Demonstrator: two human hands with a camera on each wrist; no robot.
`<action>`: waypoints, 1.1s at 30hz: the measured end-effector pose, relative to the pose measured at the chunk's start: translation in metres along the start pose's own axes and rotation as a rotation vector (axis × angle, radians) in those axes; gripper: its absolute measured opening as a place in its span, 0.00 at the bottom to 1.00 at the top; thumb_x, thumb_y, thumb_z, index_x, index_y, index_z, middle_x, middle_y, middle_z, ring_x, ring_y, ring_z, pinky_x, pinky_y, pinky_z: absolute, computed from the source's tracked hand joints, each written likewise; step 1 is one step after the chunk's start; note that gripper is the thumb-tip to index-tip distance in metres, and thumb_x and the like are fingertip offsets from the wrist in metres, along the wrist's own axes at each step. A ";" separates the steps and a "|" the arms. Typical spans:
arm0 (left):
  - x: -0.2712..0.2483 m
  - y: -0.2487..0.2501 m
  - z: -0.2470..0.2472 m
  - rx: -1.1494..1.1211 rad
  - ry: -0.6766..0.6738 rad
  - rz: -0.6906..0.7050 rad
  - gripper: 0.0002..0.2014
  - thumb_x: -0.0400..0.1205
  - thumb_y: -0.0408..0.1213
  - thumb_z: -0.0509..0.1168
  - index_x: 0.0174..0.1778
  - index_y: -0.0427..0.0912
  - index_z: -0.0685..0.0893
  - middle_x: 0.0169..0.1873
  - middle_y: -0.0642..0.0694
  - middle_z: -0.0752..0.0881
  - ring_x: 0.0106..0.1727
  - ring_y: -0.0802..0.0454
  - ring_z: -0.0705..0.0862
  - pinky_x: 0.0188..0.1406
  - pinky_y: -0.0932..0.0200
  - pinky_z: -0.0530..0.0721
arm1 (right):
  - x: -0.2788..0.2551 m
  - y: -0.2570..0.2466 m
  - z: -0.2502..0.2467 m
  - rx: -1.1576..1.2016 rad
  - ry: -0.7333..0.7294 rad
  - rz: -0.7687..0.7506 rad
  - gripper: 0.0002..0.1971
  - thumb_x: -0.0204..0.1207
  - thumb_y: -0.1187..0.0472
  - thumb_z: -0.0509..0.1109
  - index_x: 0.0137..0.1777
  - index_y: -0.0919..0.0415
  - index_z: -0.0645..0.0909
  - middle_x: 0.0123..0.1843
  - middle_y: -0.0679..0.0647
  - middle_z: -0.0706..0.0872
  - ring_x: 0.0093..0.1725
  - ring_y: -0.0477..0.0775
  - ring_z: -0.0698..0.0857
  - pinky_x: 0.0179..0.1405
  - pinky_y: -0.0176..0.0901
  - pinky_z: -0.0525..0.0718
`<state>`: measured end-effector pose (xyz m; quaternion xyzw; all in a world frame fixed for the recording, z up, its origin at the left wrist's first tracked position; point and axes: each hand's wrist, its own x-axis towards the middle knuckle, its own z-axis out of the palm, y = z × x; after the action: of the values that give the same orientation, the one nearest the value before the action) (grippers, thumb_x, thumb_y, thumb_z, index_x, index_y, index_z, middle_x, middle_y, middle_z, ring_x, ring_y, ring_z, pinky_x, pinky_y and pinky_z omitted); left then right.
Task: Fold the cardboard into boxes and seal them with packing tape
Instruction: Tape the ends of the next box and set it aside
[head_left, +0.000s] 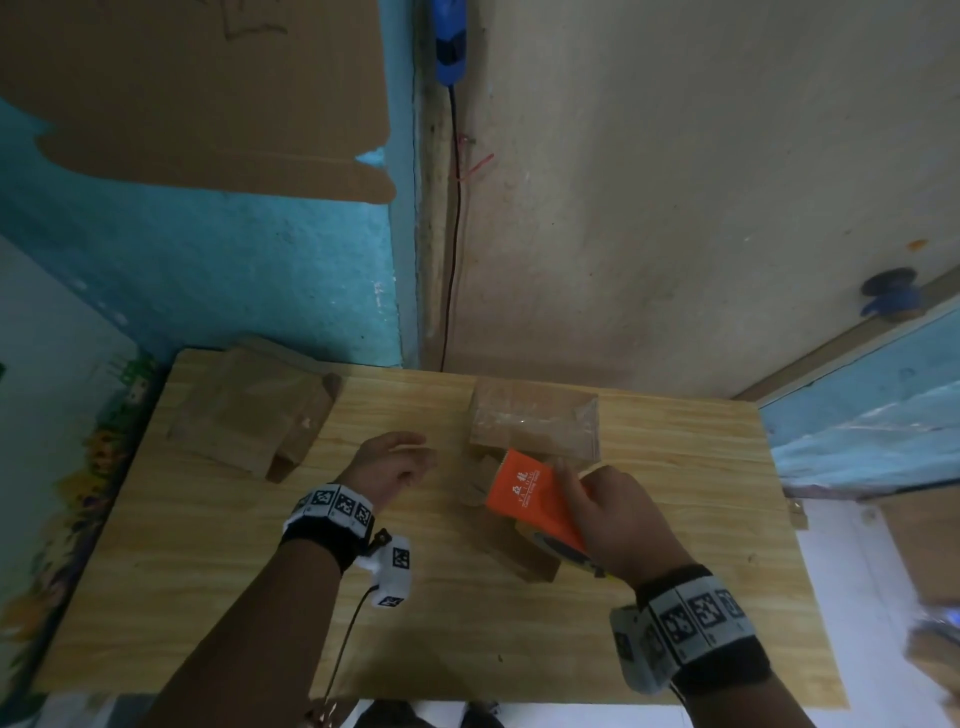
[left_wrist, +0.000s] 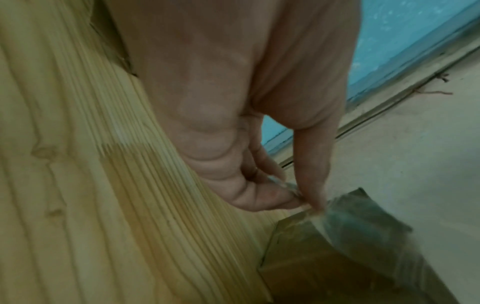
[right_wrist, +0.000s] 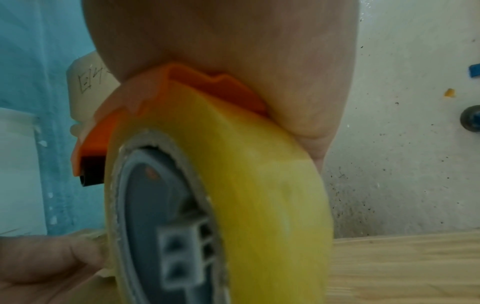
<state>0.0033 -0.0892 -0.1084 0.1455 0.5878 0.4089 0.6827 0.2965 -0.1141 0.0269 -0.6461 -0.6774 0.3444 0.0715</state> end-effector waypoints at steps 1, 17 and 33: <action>0.001 -0.001 0.001 0.029 0.013 -0.009 0.20 0.76 0.17 0.75 0.63 0.30 0.84 0.44 0.33 0.92 0.41 0.47 0.91 0.41 0.56 0.86 | 0.001 0.000 0.001 -0.014 0.005 -0.002 0.36 0.88 0.28 0.53 0.35 0.56 0.85 0.27 0.52 0.87 0.21 0.45 0.86 0.24 0.43 0.87; -0.002 -0.027 0.040 0.515 0.076 -0.018 0.09 0.81 0.25 0.71 0.55 0.36 0.89 0.35 0.39 0.89 0.32 0.48 0.84 0.29 0.60 0.79 | 0.010 -0.006 0.012 -0.390 -0.032 -0.037 0.29 0.91 0.33 0.49 0.57 0.53 0.85 0.34 0.45 0.74 0.32 0.42 0.76 0.31 0.35 0.74; -0.006 -0.029 0.058 0.819 -0.100 0.013 0.10 0.93 0.37 0.56 0.49 0.41 0.80 0.49 0.38 0.87 0.47 0.46 0.83 0.57 0.49 0.84 | 0.011 -0.014 0.013 -0.330 0.008 -0.041 0.37 0.87 0.26 0.47 0.41 0.56 0.83 0.34 0.51 0.85 0.33 0.49 0.85 0.37 0.46 0.88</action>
<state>0.0677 -0.0956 -0.1085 0.4285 0.6671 0.1378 0.5937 0.2767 -0.1081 0.0213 -0.6363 -0.7376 0.2244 -0.0258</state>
